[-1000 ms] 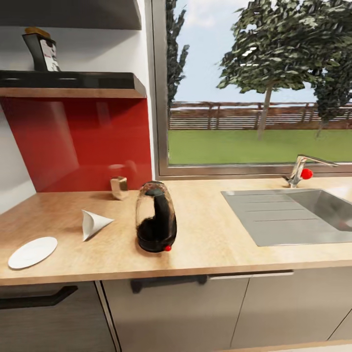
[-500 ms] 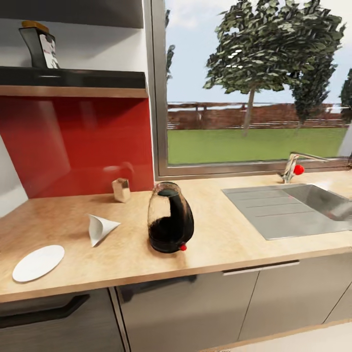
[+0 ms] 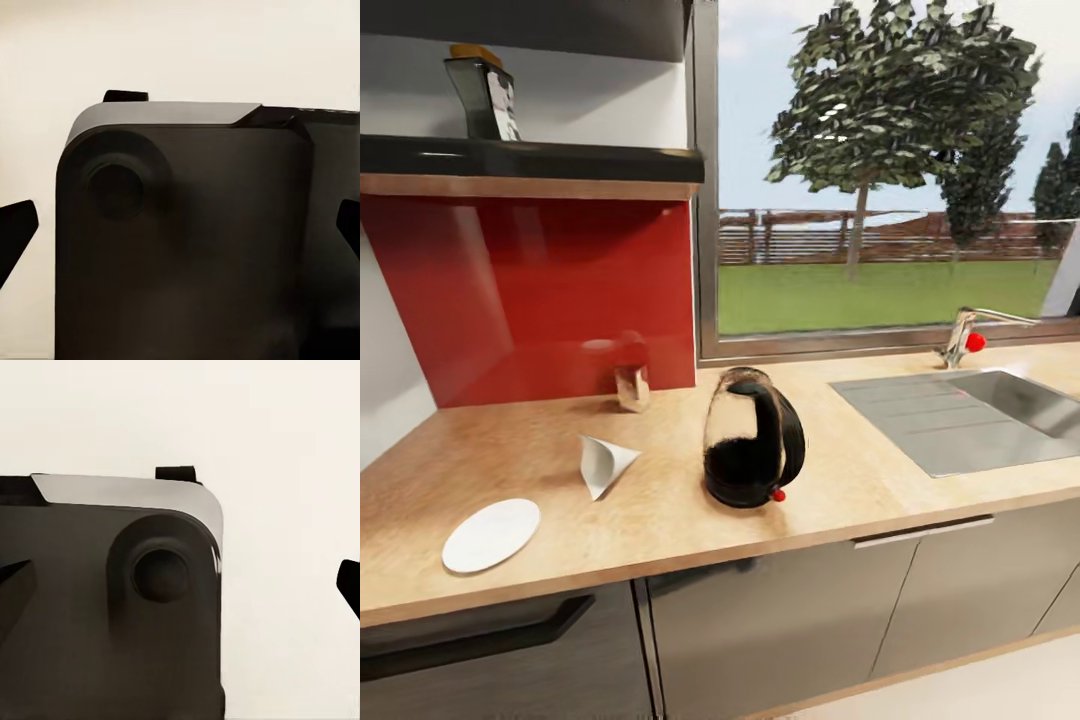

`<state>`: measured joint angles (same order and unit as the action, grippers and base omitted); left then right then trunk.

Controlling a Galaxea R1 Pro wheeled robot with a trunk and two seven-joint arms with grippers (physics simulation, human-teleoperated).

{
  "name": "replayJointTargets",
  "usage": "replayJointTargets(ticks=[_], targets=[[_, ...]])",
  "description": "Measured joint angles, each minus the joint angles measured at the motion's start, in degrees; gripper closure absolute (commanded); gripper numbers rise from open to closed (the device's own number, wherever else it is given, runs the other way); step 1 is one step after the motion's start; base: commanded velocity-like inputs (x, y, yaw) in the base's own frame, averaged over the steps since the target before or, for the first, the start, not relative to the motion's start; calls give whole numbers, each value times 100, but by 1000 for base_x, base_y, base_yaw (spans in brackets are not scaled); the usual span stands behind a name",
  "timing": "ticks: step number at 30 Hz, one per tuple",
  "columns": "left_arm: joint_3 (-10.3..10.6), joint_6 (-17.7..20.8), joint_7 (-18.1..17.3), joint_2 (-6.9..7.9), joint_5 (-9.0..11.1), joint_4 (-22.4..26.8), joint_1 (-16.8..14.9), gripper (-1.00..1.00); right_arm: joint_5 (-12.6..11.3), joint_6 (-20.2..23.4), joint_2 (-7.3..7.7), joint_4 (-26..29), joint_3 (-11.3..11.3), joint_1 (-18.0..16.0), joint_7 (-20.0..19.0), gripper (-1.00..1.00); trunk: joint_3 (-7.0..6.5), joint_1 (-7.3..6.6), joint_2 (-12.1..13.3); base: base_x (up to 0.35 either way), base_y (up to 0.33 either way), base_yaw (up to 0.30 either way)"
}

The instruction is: Set up a coffee station on the kitchen countertop: keep the coffee maker on the countertop, move the bottle of coffee from the kitchen shelf to the counter next to the coffee maker, place a paper coffee filter on top of the coffee maker, put the saucer next to the coffee maker with the coffee cup on the saucer, and place the electric kettle next to the coffee maker.

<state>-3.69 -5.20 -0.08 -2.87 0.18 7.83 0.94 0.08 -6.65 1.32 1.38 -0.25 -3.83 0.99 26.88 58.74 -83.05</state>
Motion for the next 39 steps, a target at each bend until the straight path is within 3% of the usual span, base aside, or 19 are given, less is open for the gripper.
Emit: replayJointTargets(ticks=[13, 39], targets=[[7, 16, 0, 0, 1, 0, 0, -100, 0, 0, -2, 0, 0, 0, 2, -100, 0, -1, 0, -183, 264, 0], [-1, 17, 8, 0, -2, 0, 0, -100, 8, 1, -1, 5, 0, 0, -4, -100, 0, -1, 0, -19, 307, 0]])
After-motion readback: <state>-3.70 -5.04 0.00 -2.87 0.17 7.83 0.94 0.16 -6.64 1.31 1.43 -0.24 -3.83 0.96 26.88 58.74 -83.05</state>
